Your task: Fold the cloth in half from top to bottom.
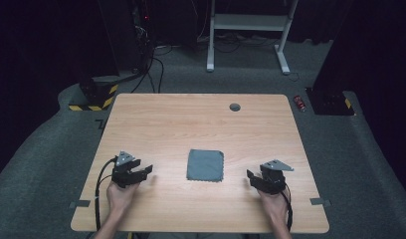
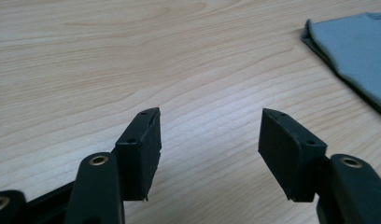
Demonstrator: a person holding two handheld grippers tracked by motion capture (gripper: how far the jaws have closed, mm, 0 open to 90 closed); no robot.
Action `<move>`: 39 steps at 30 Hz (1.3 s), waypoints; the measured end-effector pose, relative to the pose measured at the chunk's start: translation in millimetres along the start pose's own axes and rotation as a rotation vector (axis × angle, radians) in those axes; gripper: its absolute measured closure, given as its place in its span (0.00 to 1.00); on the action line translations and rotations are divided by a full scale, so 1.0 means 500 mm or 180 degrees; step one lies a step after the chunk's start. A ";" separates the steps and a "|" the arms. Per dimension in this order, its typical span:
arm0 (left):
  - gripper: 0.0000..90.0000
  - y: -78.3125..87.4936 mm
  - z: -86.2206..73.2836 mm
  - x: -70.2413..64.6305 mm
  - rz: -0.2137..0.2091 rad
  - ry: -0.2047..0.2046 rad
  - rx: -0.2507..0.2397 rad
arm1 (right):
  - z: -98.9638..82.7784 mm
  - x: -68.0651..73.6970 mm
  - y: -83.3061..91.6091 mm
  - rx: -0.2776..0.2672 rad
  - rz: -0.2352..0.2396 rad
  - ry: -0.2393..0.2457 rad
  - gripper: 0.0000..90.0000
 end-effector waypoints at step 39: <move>0.33 -0.024 -0.022 -0.004 0.0242 -0.0194 0.0119 | -0.018 -0.013 -0.014 0.0203 -0.0219 0.0094 0.36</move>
Point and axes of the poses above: each handheld gripper's, and its own axes: y roughly backward along the jaws, z roughly out of its top, x roughly to its left, the point moved 1 cm from there along -y, roughly forward along the jaws, and after that the axes turned 6 degrees about y, right-handed, at the moved point
